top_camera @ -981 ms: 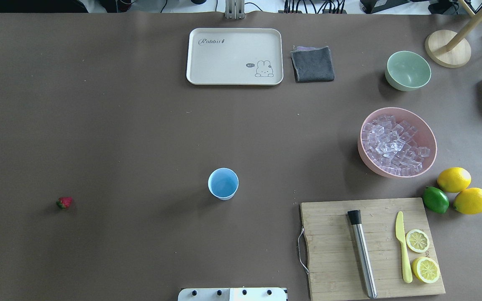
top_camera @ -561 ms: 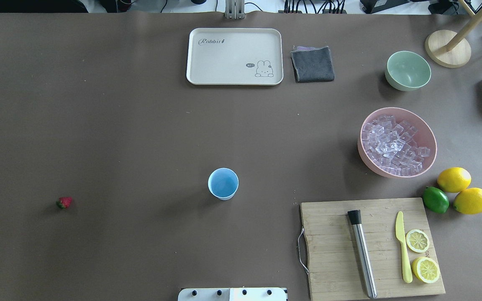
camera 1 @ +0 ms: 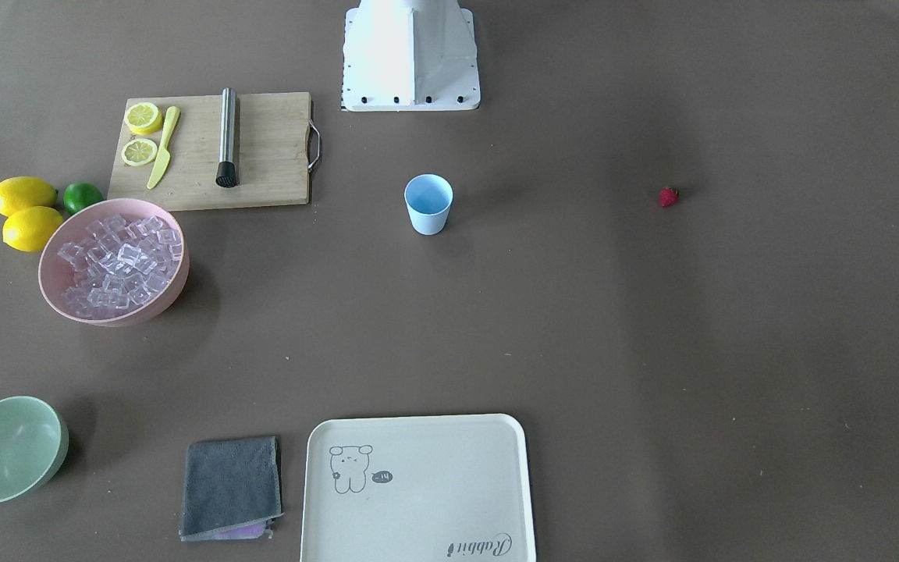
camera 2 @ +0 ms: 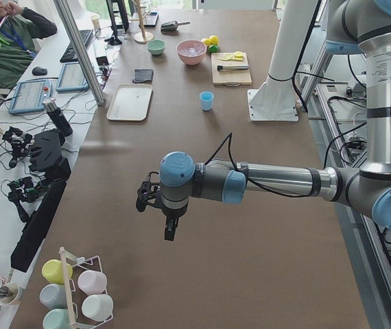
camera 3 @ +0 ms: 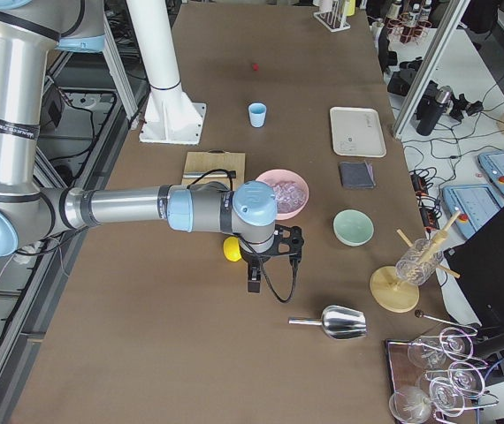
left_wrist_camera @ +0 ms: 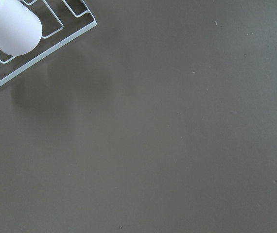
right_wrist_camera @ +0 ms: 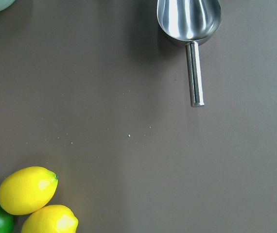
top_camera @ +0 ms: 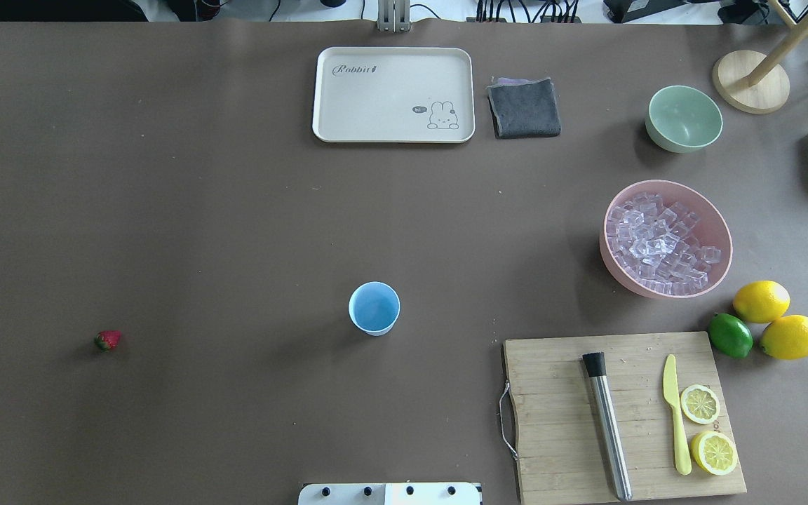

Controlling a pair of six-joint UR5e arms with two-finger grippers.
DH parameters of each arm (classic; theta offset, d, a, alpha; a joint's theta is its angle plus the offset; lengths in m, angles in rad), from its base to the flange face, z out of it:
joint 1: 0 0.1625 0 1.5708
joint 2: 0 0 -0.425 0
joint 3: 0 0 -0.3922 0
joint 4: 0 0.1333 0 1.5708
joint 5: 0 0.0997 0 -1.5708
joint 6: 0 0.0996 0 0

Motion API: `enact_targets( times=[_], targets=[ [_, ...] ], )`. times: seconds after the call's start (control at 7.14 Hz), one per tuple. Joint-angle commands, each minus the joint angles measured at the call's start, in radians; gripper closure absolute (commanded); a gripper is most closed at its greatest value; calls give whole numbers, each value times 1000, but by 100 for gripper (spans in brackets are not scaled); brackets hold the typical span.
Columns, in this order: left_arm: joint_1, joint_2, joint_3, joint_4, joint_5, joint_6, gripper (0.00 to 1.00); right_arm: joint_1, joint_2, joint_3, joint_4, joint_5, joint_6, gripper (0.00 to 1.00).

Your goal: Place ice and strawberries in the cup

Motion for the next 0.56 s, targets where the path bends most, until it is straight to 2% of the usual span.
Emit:
enact_targets(
  times=[0.0, 0.14, 0.28, 0.42],
  targets=[
    [0, -24, 16, 0, -3, -9, 2, 0, 2, 3, 0, -2, 2, 0],
    [-6, -26, 9, 1, -6, -11, 2, 0, 2, 4, 12, -1, 4, 0],
    [-3, -45, 59, 1, -4, -11, 2, 0, 1, 4, 22, -2, 4, 0],
    [-5, -43, 64, -2, -7, -6, 2, 0, 2, 4, 23, -1, 4, 0]
  ],
)
